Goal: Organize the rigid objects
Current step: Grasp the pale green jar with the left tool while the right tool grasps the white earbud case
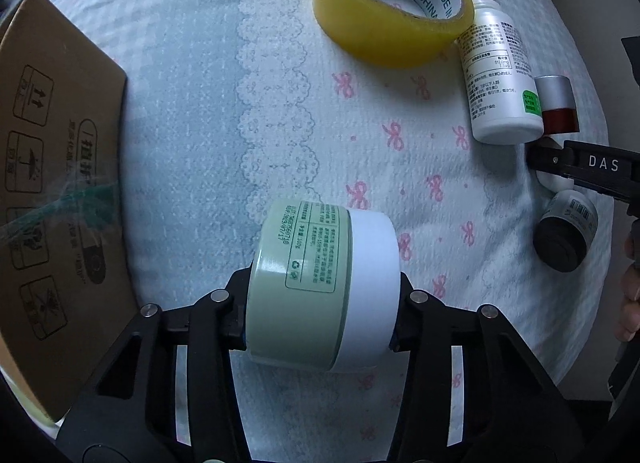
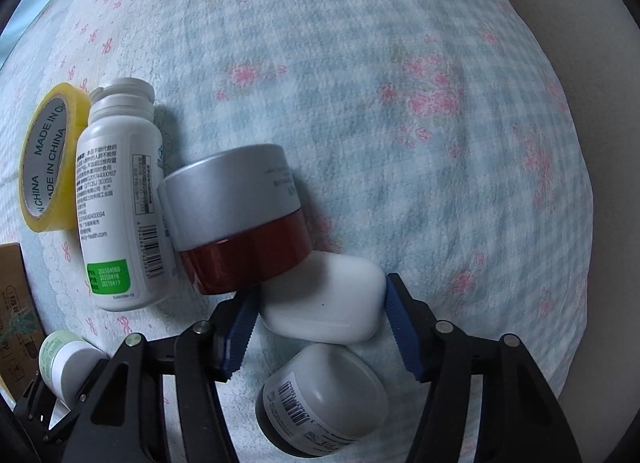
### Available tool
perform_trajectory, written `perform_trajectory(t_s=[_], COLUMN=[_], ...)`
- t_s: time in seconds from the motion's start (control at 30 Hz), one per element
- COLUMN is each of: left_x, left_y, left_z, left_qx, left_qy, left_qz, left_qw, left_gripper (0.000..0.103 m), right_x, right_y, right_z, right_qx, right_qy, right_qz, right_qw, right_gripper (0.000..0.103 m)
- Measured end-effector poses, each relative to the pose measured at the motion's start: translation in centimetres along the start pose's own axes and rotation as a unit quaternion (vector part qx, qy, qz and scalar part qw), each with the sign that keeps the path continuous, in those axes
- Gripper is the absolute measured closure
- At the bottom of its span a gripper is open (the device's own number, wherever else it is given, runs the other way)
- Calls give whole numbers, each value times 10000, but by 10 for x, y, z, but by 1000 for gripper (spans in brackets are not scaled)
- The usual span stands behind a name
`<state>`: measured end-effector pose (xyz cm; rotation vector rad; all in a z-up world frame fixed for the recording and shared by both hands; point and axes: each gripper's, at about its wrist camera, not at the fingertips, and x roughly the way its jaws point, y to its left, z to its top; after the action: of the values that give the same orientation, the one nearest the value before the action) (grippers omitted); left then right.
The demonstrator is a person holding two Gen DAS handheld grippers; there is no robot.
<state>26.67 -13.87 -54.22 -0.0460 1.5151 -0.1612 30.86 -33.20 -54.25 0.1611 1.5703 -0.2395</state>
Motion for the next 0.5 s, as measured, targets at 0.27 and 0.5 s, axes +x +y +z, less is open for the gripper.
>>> perform_trajectory(t_s=[0.27, 0.5], left_x=[-5, -29], left_y=[5, 14], left_z=[-5, -11], left_qx=[-13, -49], left_qy=[-126, -325], left_qz=[-73, -89], left_qw=[9999, 9994], left_gripper=[62, 62], right_x=[2, -8], right_y=[-7, -10], right_z=[5, 1], right_qx=[16, -31], right_qy=[-66, -156], right_qz=[4, 42], right_qw=[10000, 9999], right_gripper=[46, 46])
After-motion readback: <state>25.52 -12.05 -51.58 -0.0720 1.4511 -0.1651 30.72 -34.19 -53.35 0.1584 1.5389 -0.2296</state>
